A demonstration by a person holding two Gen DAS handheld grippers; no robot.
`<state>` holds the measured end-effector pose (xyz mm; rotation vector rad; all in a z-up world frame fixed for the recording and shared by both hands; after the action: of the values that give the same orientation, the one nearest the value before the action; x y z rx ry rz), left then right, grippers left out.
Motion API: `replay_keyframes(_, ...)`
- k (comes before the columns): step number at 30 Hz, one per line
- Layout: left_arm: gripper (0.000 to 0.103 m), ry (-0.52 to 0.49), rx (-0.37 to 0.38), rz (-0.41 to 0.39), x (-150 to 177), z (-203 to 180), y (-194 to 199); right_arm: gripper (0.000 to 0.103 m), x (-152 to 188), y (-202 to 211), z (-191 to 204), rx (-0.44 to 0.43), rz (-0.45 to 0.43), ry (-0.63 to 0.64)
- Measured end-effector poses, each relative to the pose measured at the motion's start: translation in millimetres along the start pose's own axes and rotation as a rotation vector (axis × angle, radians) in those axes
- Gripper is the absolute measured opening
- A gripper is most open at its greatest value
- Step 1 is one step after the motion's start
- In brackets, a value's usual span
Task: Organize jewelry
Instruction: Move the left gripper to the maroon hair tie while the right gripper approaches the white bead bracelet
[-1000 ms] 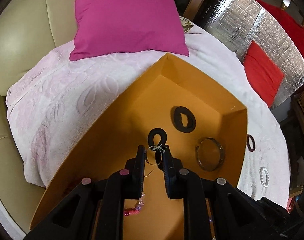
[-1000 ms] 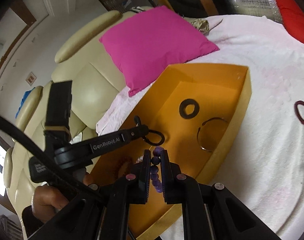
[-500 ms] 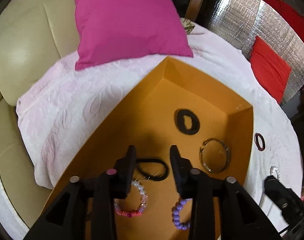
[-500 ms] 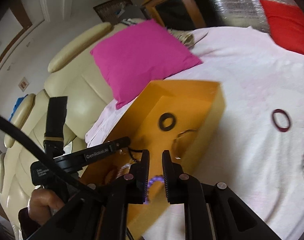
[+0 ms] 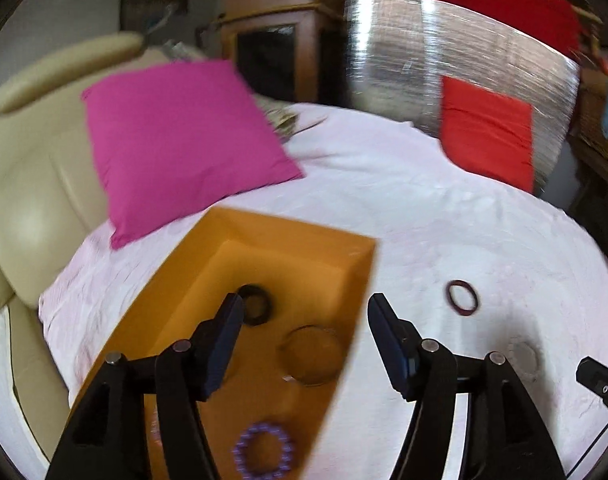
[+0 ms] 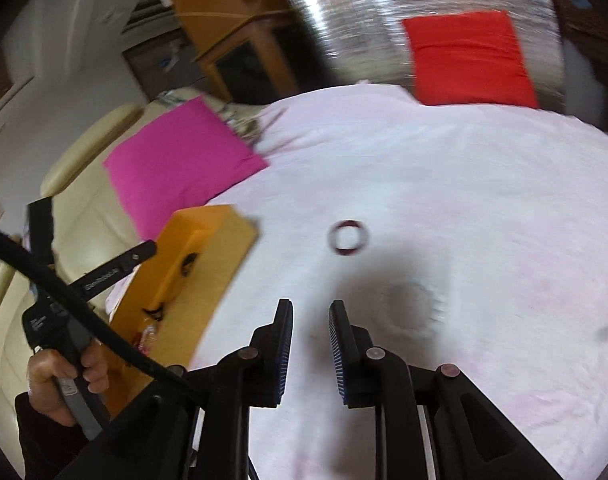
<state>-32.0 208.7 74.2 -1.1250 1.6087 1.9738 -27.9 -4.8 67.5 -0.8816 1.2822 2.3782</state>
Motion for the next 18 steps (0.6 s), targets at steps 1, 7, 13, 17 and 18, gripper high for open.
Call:
replay_keyframes(1,0.066,-0.024,0.004,-0.006,0.1,-10.1,0.8,0.021,1.3,2.8,-6.5,0.004,-0.008,-0.013)
replay_keyframes(7,0.067,-0.184,-0.009,-0.014,7.6,-68.3,-0.1,0.021,17.4,8.8,-62.8,0.032,-0.020,-0.146)
replay_keyframes(13,0.067,-0.285,-0.021,-0.046,12.4,-108.3,4.2,0.021,11.6,14.2,-76.5,0.022,-0.026,-0.169)
replay_keyframes(17,0.067,-0.325,-0.024,-0.053,16.4,-123.3,2.0,0.021,5.0,17.0,-79.4,0.004,-0.027,-0.179)
replay_keyframes(18,0.067,-0.337,-0.027,-0.055,17.6,-125.7,1.8,0.021,3.2,16.2,-79.4,0.004,-0.025,-0.175)
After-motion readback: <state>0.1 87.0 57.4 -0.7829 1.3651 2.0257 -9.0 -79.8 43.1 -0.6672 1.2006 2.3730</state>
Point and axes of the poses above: each gripper's, at about its wrist camera, not at the fingertips, and y roughly against the way its jaws point, z to its left, x to its underside, the point moved 5 cm from there along -y, roughly the way its jaws point, and after that the axes turned 5 degrees about -x, right-handed, at the moved point
